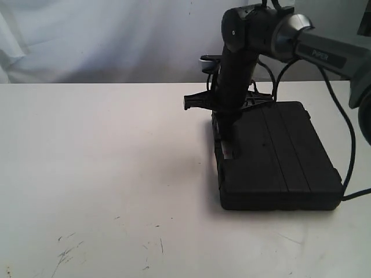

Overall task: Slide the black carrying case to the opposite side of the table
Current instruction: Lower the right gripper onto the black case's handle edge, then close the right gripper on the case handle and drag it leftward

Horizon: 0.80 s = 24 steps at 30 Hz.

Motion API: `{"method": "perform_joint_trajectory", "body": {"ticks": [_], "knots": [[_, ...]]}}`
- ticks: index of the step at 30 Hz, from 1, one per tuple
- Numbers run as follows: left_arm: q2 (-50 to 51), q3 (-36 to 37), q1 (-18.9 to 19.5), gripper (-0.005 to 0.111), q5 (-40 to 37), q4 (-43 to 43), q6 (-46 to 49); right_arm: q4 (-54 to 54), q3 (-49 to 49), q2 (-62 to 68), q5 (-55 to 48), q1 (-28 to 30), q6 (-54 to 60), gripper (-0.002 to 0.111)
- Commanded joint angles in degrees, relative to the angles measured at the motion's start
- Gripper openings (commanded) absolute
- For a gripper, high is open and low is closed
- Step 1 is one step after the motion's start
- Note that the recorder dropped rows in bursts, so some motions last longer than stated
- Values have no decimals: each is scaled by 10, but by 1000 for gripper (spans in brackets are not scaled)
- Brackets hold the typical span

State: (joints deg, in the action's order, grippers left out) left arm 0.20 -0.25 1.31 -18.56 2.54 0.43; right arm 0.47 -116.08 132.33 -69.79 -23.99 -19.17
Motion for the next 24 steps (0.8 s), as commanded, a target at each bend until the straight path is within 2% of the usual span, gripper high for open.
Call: {"method": "perform_joint_trajectory", "body": {"ticks": [1,12,16,24], "knots": [[-2,3,0,0,3,-3,0,-20,-4,13,-2,-1,-28,0],[-2,3,0,0,3,-3,1,-10,-4,26,-2,-6,-50,33],[-2,3,0,0,3,-3,0,-9,-4,26,-2,-14,-50,37],[-2,3,0,0,3,-3,0,-11,-4,37,-2,-17,-66,38]]}}
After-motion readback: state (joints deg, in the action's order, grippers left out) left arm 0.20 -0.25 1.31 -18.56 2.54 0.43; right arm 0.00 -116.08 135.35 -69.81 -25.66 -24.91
